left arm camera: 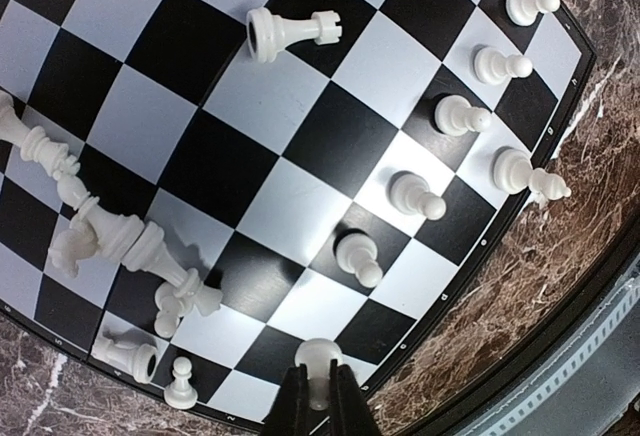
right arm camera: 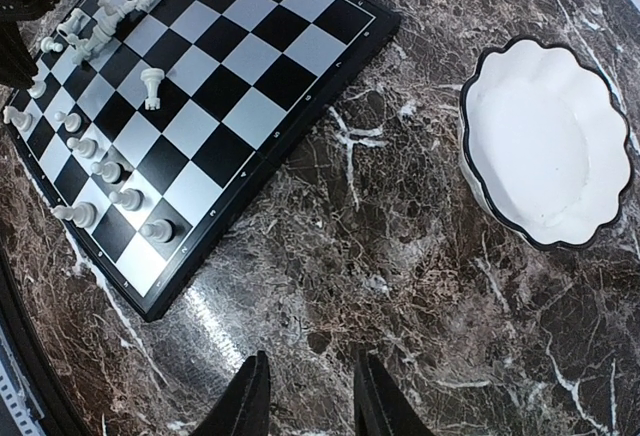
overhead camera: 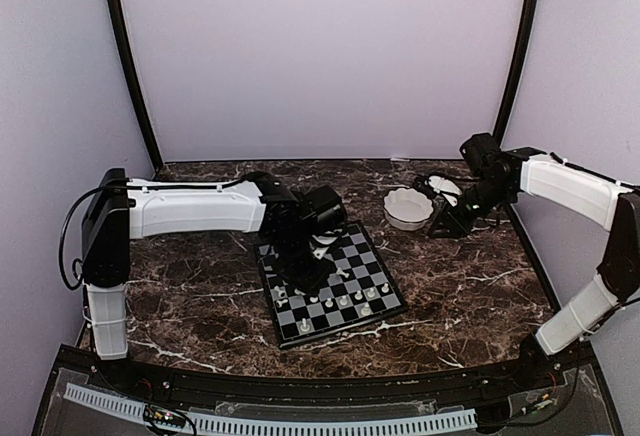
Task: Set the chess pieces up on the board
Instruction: Place the pawn on c2.
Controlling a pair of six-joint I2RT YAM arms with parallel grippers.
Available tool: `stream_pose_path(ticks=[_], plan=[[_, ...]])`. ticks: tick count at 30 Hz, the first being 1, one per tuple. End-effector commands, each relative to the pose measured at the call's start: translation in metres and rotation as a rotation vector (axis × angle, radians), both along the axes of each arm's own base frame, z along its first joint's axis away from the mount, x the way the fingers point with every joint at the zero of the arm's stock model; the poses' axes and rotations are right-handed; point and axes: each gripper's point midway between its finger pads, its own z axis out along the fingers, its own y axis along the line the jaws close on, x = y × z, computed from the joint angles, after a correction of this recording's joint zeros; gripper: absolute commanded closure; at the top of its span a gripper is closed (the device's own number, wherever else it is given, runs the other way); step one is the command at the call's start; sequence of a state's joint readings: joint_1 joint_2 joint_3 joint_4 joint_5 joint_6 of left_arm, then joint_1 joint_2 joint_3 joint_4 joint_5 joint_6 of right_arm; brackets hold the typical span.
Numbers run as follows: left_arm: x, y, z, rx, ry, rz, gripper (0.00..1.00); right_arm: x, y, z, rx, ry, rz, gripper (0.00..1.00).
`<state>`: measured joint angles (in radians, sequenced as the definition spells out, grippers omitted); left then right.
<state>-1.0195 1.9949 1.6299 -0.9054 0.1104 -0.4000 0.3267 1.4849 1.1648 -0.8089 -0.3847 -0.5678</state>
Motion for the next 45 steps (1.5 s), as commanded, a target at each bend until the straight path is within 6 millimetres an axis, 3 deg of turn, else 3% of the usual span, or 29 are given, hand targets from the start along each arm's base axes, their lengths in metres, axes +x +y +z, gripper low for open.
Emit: stream_pose_path(ticks=[1,37,45], plan=[[-0.008,-0.002,0.003,-0.019,0.024,-0.026,1.00,0.005,0.001,0.003,0.006,-0.011,0.006,0.69],[-0.012,-0.005,-0.024,0.022,0.084,-0.008,0.97,0.003,0.001,0.001,0.001,0.000,0.011,0.69],[-0.012,-0.004,-0.026,0.028,0.088,-0.008,0.91,0.003,0.000,-0.001,-0.003,0.001,0.012,0.69]])
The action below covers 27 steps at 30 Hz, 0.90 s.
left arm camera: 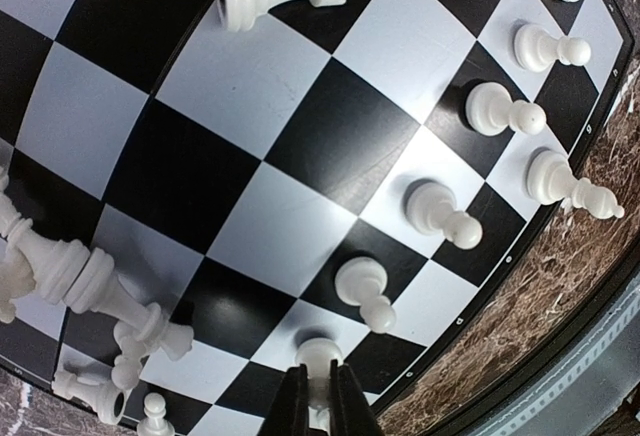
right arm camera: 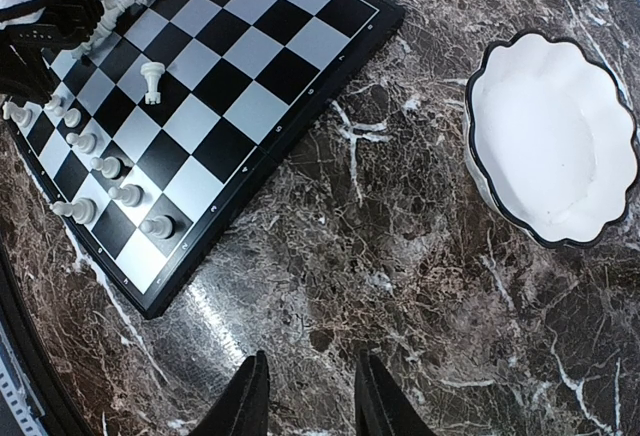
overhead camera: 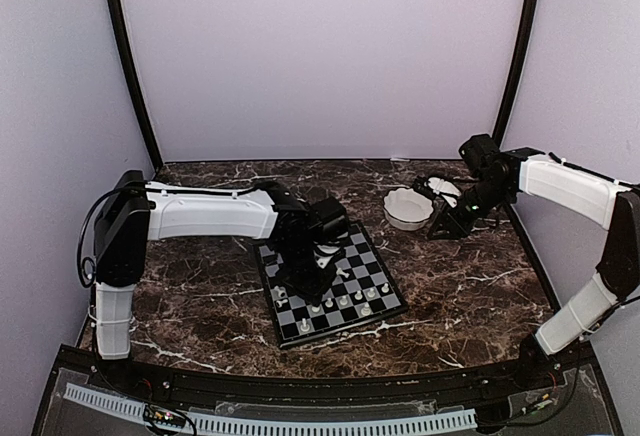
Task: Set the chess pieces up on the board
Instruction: Place the pawn on c2.
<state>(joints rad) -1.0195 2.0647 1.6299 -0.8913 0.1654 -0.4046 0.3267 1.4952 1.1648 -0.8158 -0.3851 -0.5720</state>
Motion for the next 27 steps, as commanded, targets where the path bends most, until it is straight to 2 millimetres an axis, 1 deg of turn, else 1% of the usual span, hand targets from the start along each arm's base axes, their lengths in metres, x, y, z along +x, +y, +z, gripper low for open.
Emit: stream_pose_path(ticks=[1,7,11,15,18,19,20,21,24,25,26,27], plan=[[-0.004,0.001,0.000,0.009,0.013,-0.003,0.91,0.004,0.001,0.003,0.003,-0.013,0.009,0.69],[-0.004,0.000,0.001,0.009,0.014,-0.006,0.85,0.004,0.001,0.003,0.002,-0.013,0.011,0.69],[-0.004,-0.001,0.002,0.008,0.010,-0.016,0.79,0.005,0.000,0.002,-0.002,-0.015,0.013,0.69],[-0.001,0.000,0.007,0.011,-0.003,-0.033,0.74,0.006,0.000,0.003,-0.006,-0.018,0.013,0.69],[0.007,-0.003,0.023,-0.005,-0.058,-0.049,0.72,0.007,0.000,0.003,-0.012,-0.018,0.013,0.69],[0.010,-0.005,0.033,-0.023,-0.083,-0.058,0.71,0.008,0.000,0.003,-0.013,-0.020,0.013,0.69],[0.014,-0.003,0.039,-0.023,-0.111,-0.055,0.70,0.009,0.000,0.004,-0.015,-0.021,0.013,0.69],[0.017,-0.002,0.050,-0.037,-0.139,-0.052,0.68,0.009,0.000,0.003,-0.017,-0.020,0.013,0.69],[0.029,0.006,0.064,-0.042,-0.209,-0.011,0.65,0.010,0.000,0.003,-0.019,-0.021,0.014,0.69],[0.029,0.010,0.061,-0.032,-0.199,0.019,0.64,0.010,0.000,0.003,-0.021,-0.018,0.015,0.69],[0.035,0.017,0.058,-0.010,-0.207,0.052,0.64,0.011,0.000,0.002,-0.021,-0.019,0.014,0.69],[0.036,0.026,0.054,0.022,-0.195,0.098,0.65,0.012,0.000,0.002,-0.024,-0.020,0.014,0.69]])
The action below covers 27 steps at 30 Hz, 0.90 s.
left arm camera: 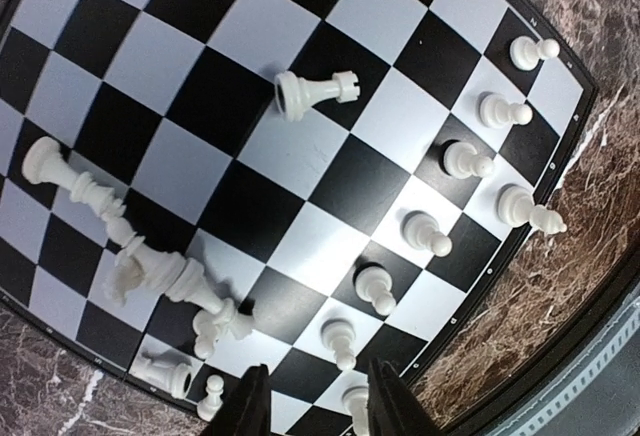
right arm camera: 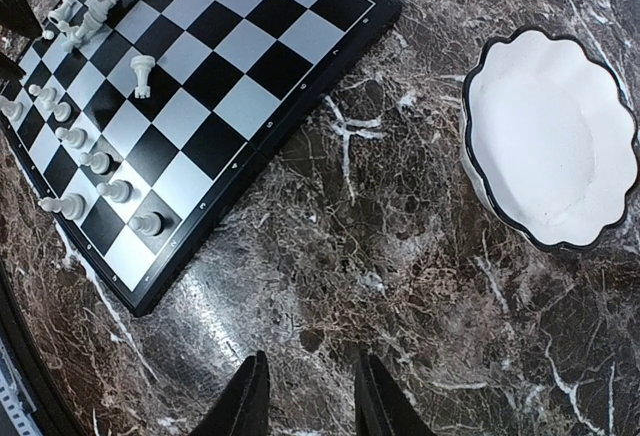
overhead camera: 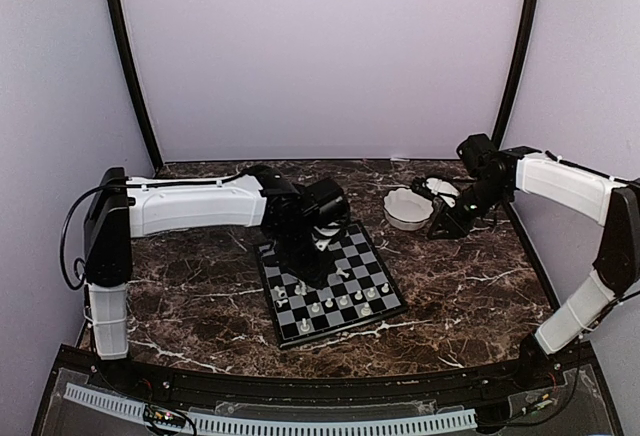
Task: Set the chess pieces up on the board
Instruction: Place the pawn on c2, then pick up the pawn from the chessboard.
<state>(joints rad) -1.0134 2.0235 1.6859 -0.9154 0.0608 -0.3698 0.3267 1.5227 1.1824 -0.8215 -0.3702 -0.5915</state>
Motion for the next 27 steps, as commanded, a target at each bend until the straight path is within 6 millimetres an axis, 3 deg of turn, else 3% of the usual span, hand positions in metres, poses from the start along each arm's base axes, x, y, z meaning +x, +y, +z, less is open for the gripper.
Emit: stream_pose_path(ticks=[1,6,27], plan=[[0.017,0.033,0.019,0.048,-0.064,0.144,0.65,0.008,0.001,0.006,-0.003,-0.022,0.003,0.69],[0.019,0.051,0.006,0.094,-0.025,0.247,0.66,0.008,0.000,0.005,-0.006,-0.020,0.004,0.69],[0.019,0.042,-0.025,0.087,0.072,0.234,0.78,0.005,-0.001,0.001,-0.010,-0.013,0.003,0.69]])
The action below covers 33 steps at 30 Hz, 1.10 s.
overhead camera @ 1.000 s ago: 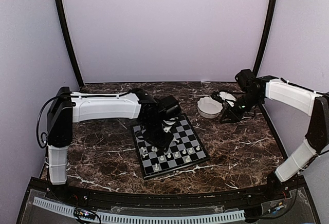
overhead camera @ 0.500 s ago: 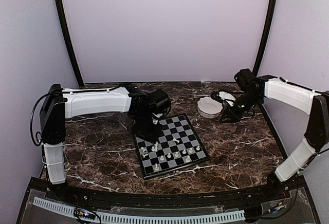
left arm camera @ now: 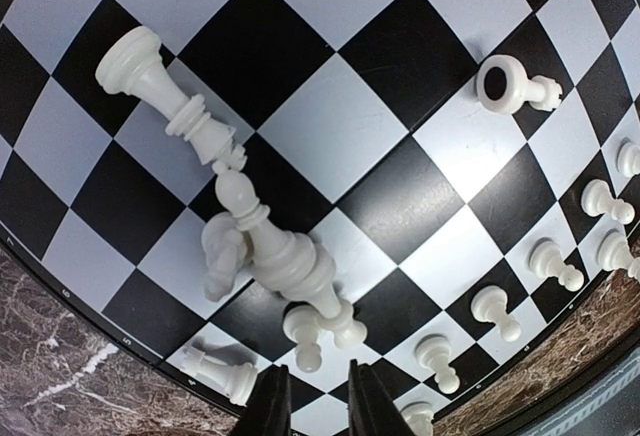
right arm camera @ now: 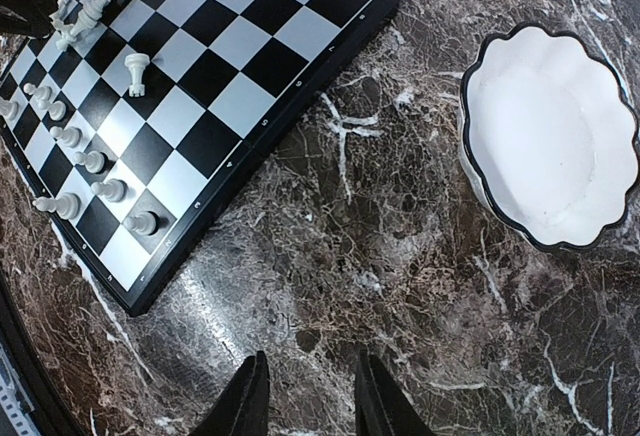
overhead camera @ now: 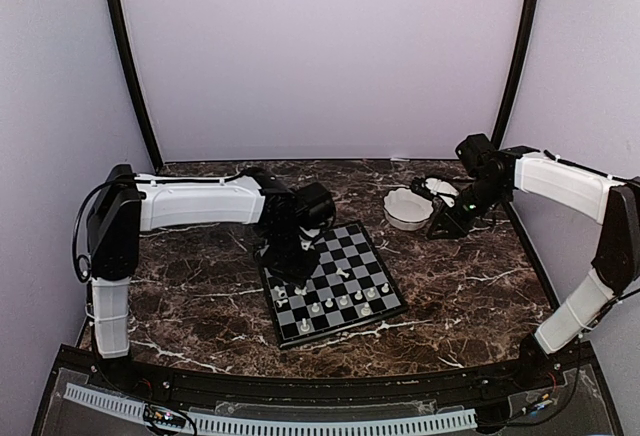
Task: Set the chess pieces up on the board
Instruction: Pick up the pawn from the chessboard.
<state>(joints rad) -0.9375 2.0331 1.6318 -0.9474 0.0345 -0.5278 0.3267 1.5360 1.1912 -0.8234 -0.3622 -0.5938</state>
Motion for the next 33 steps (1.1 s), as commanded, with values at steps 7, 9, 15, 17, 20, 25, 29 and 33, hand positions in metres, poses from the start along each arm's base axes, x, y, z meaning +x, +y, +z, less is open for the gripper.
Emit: stream_pose_path(ticks=[7,9,15,17,20,25,29,33], plan=[[0.001,0.002,-0.014,0.009,0.033,-0.010,0.81,0.001,-0.002,0.002,-0.007,-0.013,0.005,0.69],[0.001,0.002,-0.014,0.010,0.036,-0.011,0.82,0.002,-0.002,0.002,-0.008,-0.016,0.005,0.69],[0.002,0.003,-0.014,0.015,0.031,-0.024,0.93,0.003,-0.002,0.002,-0.008,-0.017,0.004,0.69],[0.003,0.004,-0.010,0.022,0.025,-0.027,0.96,0.004,-0.001,0.003,-0.008,-0.018,0.005,0.69],[0.004,0.006,-0.002,0.036,0.011,-0.030,0.98,0.004,-0.001,0.002,-0.007,-0.015,0.005,0.69],[0.002,0.009,0.019,0.014,-0.008,-0.033,1.00,0.004,0.000,0.001,-0.002,-0.008,0.006,0.69],[-0.014,0.004,0.033,-0.042,-0.006,-0.081,1.00,0.005,0.002,0.002,0.001,-0.006,0.010,0.69],[-0.036,-0.003,0.027,-0.088,0.053,-0.156,1.00,0.005,0.003,0.003,-0.001,-0.010,0.015,0.69]])
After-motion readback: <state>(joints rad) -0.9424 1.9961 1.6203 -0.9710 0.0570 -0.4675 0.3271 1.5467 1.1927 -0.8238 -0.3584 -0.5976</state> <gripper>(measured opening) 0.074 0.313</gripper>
